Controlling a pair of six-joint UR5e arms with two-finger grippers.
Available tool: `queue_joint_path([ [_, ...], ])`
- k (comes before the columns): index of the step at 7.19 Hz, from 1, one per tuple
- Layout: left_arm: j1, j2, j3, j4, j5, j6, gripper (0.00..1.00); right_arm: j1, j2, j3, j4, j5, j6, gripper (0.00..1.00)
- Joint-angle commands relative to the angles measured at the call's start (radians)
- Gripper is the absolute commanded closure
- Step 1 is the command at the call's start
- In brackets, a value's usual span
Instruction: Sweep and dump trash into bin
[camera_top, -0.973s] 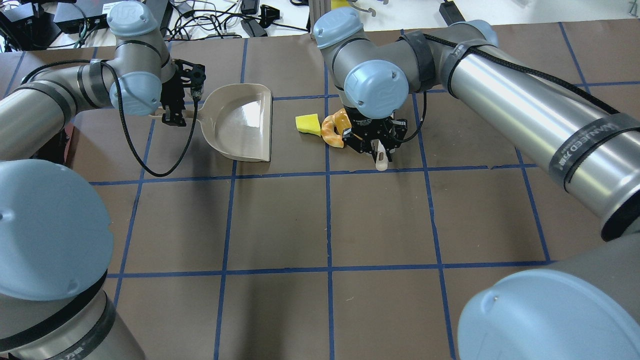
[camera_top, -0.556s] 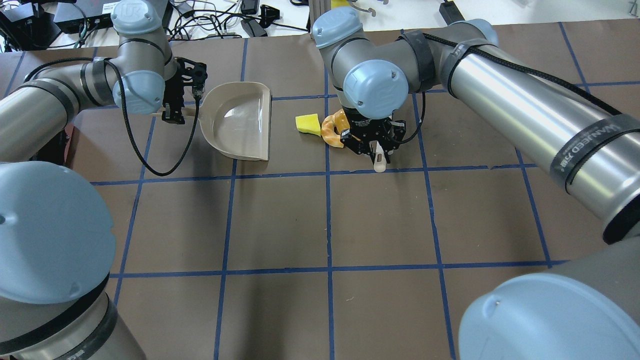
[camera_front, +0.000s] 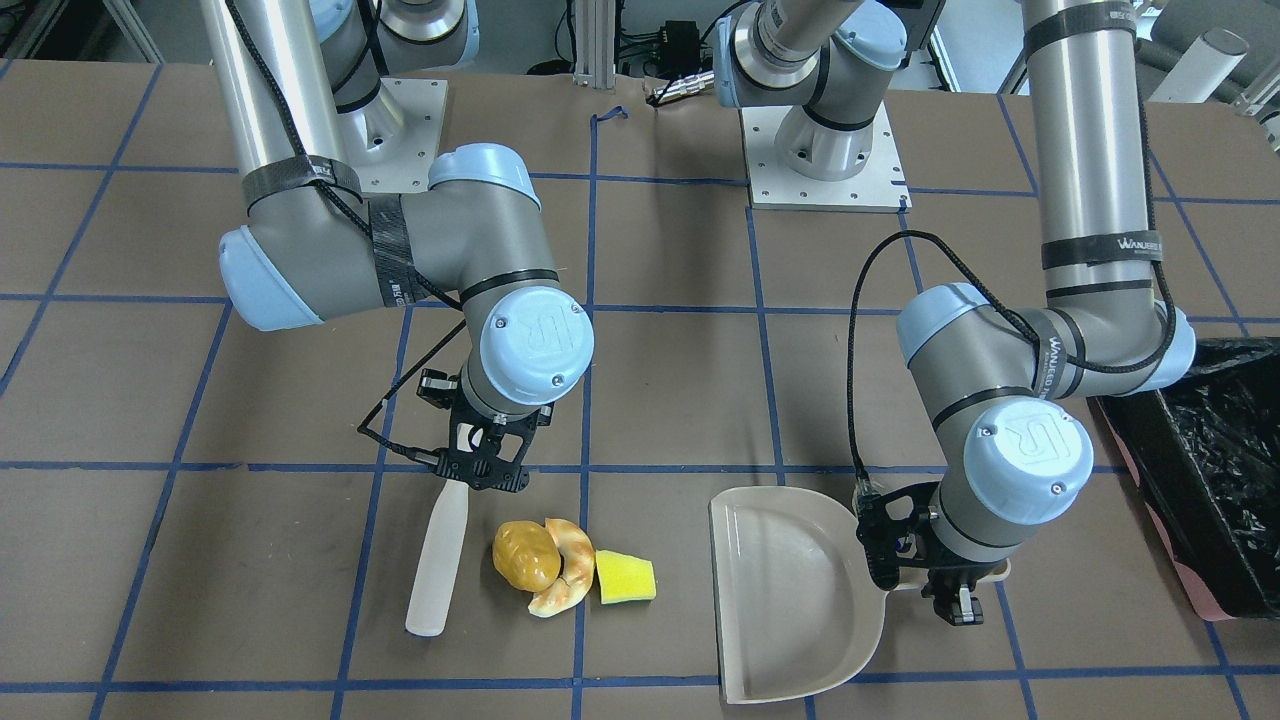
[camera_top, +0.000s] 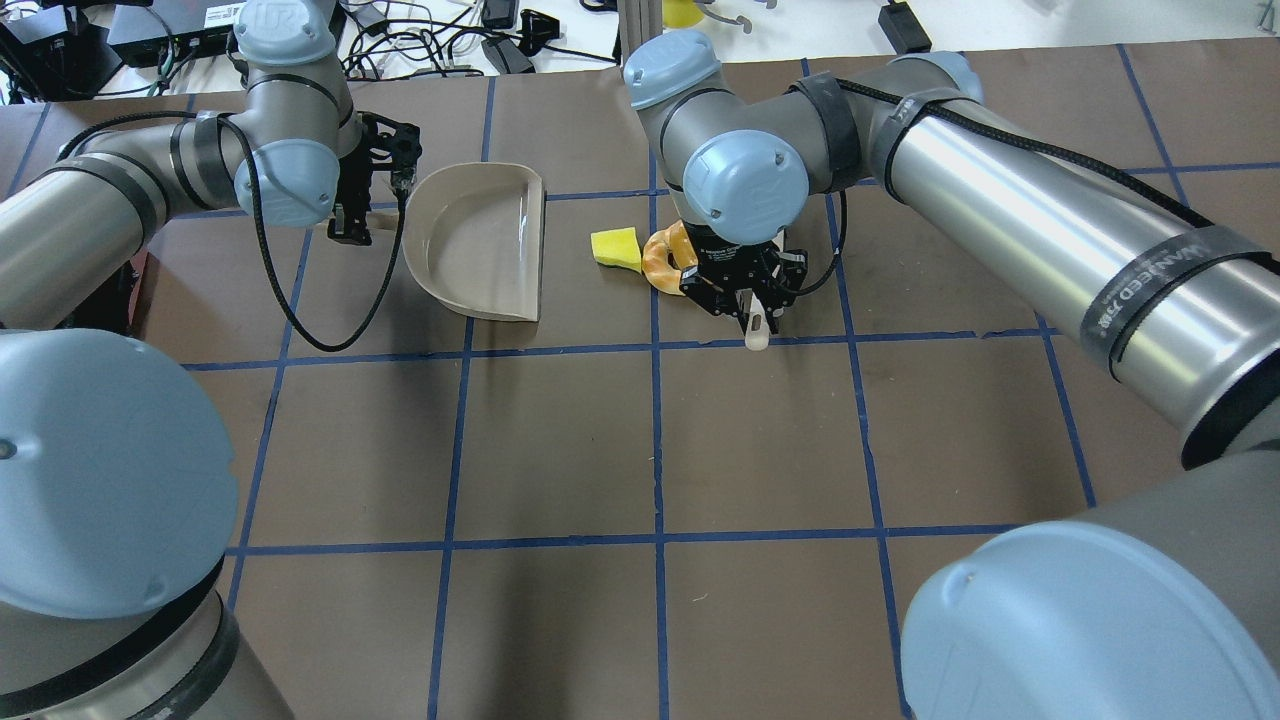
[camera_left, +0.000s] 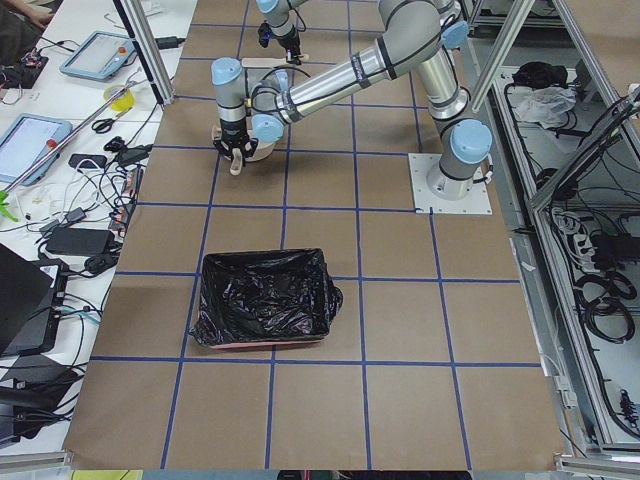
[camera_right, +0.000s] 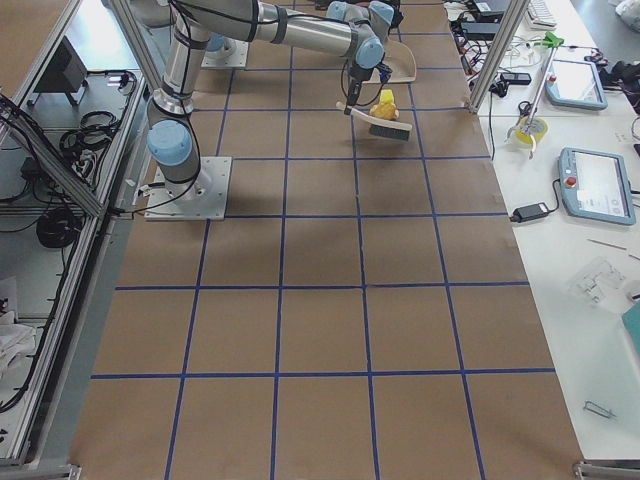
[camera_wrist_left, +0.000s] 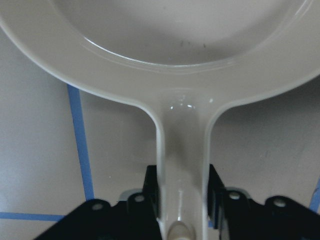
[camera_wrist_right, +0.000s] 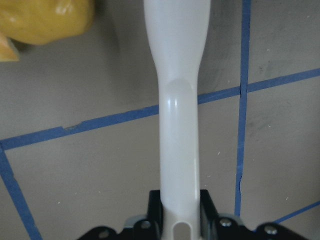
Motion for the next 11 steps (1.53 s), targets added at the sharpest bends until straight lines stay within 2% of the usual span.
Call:
queue_joint_path([
  [1, -0.003, -0.002, 0.000, 0.001, 0.001, -0.003, 0.88, 0.003, -0.001, 0.000, -0.007, 0.058, 0.023, 1.00],
  [5, -0.008, 0.001, 0.002, 0.003, 0.005, -0.002, 0.88, 0.064, 0.053, -0.003, -0.131, 0.108, 0.085, 1.00],
  [8, -0.008, 0.002, 0.000, 0.003, 0.016, 0.000, 0.88, 0.095, 0.060, -0.004, -0.232, 0.181, 0.115, 1.00],
  [11, -0.011, -0.005, 0.000, 0.003, 0.028, -0.002, 0.88, 0.116, 0.074, -0.009, -0.309, 0.185, 0.118, 1.00],
])
